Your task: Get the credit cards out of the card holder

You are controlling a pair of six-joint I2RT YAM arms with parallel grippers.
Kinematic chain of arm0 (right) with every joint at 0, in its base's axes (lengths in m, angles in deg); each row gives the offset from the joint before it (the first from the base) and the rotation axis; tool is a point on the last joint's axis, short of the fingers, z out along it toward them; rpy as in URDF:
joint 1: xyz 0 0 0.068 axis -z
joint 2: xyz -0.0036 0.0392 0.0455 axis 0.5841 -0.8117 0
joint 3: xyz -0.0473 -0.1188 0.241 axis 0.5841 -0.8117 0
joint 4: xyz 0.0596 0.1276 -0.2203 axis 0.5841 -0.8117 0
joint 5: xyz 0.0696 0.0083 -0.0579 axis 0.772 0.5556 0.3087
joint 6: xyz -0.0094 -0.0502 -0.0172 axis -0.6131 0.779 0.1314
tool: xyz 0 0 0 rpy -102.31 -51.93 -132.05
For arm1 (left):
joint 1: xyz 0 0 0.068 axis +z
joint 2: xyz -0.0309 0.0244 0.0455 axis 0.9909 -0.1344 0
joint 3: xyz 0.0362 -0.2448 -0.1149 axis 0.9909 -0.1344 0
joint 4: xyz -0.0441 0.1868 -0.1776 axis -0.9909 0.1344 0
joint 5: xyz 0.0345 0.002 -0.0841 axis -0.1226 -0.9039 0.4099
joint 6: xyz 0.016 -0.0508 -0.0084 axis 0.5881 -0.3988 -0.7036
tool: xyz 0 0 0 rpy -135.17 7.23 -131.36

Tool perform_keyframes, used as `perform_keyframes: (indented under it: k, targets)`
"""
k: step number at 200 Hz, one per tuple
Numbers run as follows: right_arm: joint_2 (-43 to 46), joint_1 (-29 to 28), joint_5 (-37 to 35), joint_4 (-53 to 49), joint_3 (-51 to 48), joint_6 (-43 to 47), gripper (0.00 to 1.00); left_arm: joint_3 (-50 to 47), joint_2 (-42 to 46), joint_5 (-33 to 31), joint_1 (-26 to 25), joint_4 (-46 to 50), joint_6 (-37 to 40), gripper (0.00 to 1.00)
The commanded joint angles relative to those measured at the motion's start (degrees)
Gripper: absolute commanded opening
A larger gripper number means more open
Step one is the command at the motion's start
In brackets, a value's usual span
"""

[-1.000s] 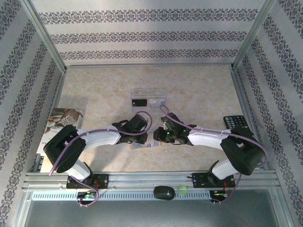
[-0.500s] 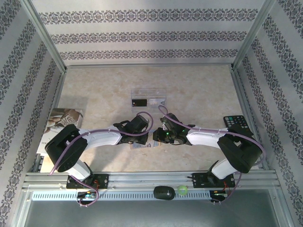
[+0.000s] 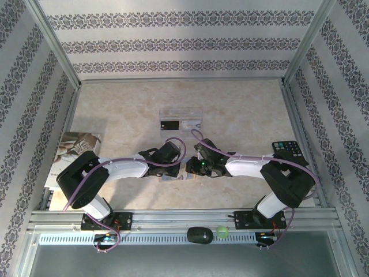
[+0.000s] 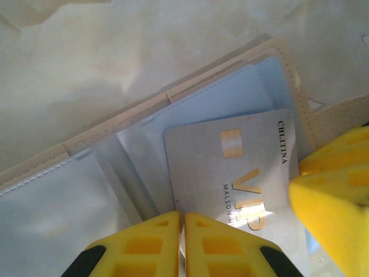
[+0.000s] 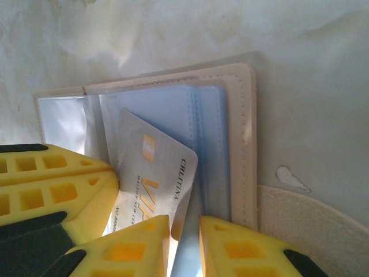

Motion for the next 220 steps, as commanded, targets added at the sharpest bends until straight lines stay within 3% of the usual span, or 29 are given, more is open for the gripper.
perform_keyframes:
  k: [1,43,68,98,125,166,220]
  targets:
    - [-1.8,-0.1,1.5,1.5,1.1,-0.4,0.22,-1.4,-1.9,0.9,-0.1,-1.3,-0.8,0.11]
    - [-2.8,-0.3,3.0,3.5,1.4,-0.4,0.20,-1.4,-2.8,2.6,-0.2,-2.6,-0.6,0.11]
    - [-2.1,-0.1,0.9,3.0,0.4,-1.0,0.07,-1.5,-2.2,2.0,-0.1,-2.1,-0.6,0.11]
    - [2.8,0.7,-2.7,1.5,-2.2,-0.9,0.00,-1.9,-0.3,2.5,0.2,-2.0,-0.7,0.23]
    - [8.0,1.5,-4.4,-1.8,-2.6,1.3,0.00,-1.1,2.4,3.4,0.7,-1.9,-0.5,0.29]
    - [14.1,4.1,-4.4,-7.4,-1.0,6.8,0.00,1.0,13.4,6.0,3.1,-1.2,-1.0,0.45]
    - [13.5,6.4,-3.6,-10.6,0.3,8.0,0.00,-2.6,15.5,8.2,6.1,1.5,-1.2,0.49]
